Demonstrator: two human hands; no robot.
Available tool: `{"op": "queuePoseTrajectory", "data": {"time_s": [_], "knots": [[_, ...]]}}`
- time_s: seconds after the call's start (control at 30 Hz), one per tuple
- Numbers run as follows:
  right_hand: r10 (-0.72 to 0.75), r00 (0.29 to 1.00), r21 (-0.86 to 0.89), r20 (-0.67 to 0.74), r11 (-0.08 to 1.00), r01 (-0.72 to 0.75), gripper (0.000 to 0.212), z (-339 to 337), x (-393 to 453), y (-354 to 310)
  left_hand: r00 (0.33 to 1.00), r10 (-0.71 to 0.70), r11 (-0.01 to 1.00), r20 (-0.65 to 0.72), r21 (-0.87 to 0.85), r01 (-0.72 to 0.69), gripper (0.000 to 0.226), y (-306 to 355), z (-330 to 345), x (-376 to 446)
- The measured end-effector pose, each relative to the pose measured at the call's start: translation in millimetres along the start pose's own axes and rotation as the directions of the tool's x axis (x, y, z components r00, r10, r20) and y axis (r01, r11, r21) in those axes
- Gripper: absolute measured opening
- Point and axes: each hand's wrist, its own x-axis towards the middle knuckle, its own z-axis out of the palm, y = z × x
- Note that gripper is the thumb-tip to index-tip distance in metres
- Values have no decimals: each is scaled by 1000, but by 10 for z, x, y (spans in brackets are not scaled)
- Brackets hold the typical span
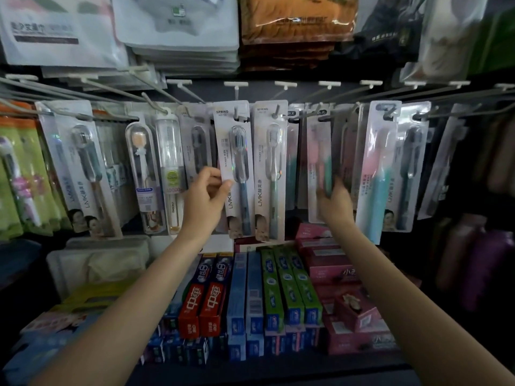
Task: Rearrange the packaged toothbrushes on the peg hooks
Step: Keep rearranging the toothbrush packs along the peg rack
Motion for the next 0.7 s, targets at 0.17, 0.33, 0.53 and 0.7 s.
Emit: {"op": "queuePoseTrajectory", "data": {"time_s": [0.17, 0.33, 0.53, 0.7], "knots": [[-79, 988, -175, 136, 979, 102, 54, -70, -217, 24, 998, 22, 999, -57, -37, -24, 9, -5, 160, -52], [-454, 883, -127, -118, 889, 440, 35, -294, -411, -129, 995, 16, 997, -98, -80, -24, 9, 2, 286, -79], [-235, 869, -235, -435, 961, 143, 61, -628, -287, 27, 994, 22, 996, -107, -83, -31, 7, 25, 284, -104], [-115, 923, -86, -368, 992, 90, 48, -738, -286, 192, 994, 37, 998, -105, -44, -42, 8, 13, 221, -109]]}}
